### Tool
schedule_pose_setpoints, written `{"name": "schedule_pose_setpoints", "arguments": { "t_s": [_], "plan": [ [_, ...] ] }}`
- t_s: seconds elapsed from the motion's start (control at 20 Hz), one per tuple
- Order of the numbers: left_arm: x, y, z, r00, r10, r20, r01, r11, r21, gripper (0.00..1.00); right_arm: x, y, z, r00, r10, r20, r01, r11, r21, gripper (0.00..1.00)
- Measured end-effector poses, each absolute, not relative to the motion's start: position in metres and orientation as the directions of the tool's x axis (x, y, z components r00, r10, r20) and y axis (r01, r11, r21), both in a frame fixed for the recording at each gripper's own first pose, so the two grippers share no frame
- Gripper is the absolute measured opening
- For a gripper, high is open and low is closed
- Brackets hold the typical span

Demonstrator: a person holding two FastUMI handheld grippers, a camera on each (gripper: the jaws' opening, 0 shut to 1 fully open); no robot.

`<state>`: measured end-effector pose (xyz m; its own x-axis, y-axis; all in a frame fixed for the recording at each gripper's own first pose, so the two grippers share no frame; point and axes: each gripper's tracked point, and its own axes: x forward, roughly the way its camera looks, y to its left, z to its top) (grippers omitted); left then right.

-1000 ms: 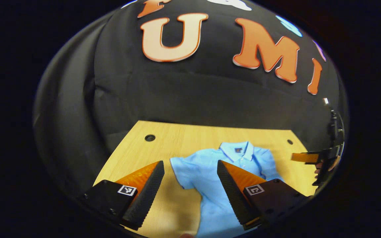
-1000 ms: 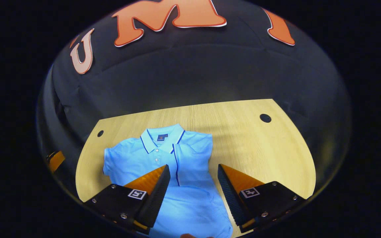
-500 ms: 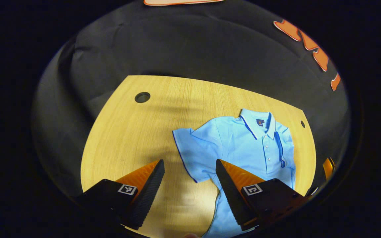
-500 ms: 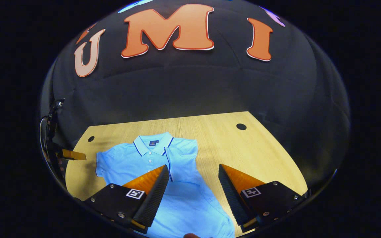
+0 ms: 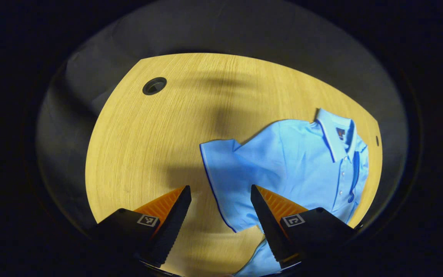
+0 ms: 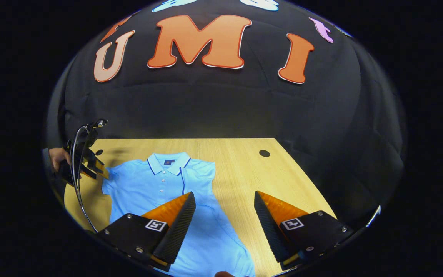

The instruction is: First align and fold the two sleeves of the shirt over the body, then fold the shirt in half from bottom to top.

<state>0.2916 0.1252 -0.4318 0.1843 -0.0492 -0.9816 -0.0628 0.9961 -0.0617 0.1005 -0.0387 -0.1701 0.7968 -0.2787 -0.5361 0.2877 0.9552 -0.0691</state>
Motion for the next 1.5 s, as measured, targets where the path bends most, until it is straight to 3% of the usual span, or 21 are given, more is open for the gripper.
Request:
{"name": "schedule_pose_setpoints", "arguments": {
  "t_s": [0.2, 0.3, 0.35, 0.55, 0.65, 0.7, 0.9, 1.15, 1.5],
  "plan": [
    [0.292, 0.121, -0.444, 0.144, -0.020, -0.989, -0.075, 0.997, -0.031, 0.99, 0.086, -0.048, -0.165, 0.795, -0.301, -0.526, 0.312, 0.947, -0.069, 0.94],
    [0.294, 0.119, -0.444, 0.149, -0.030, -0.988, -0.084, 0.996, -0.043, 0.76, 0.080, -0.053, -0.163, 0.795, -0.312, -0.520, 0.322, 0.944, -0.074, 0.95],
    [0.292, 0.118, -0.448, 0.160, -0.036, -0.986, -0.080, 0.996, -0.049, 0.74, 0.077, -0.054, -0.164, 0.794, -0.314, -0.520, 0.325, 0.943, -0.073, 0.95],
    [0.299, 0.116, -0.445, 0.189, -0.033, -0.981, -0.110, 0.992, -0.055, 0.29, 0.066, -0.062, -0.164, 0.790, -0.329, -0.517, 0.342, 0.937, -0.072, 0.95],
    [0.301, 0.111, -0.445, 0.207, -0.035, -0.978, -0.100, 0.993, -0.056, 0.24, 0.060, -0.065, -0.167, 0.787, -0.336, -0.517, 0.353, 0.933, -0.069, 0.95],
    [0.300, 0.110, -0.447, 0.221, -0.037, -0.975, -0.081, 0.995, -0.056, 0.11, 0.057, -0.067, -0.169, 0.784, -0.336, -0.521, 0.357, 0.932, -0.065, 0.96],
    [0.300, 0.095, -0.437, 0.245, -0.123, -0.962, -0.069, 0.987, -0.143, 0.11, 0.042, -0.076, -0.169, 0.777, -0.350, -0.524, 0.372, 0.926, -0.066, 0.96],
    [0.313, 0.082, -0.411, 0.316, -0.135, -0.939, 0.000, 0.990, -0.142, 0.10, 0.027, -0.087, -0.168, 0.775, -0.367, -0.515, 0.387, 0.919, -0.073, 0.96],
    [0.322, 0.040, -0.379, 0.387, -0.107, -0.916, 0.240, 0.971, -0.012, 0.11, 0.006, -0.092, -0.179, 0.765, -0.364, -0.531, 0.410, 0.911, -0.034, 0.96]
  ]
}}
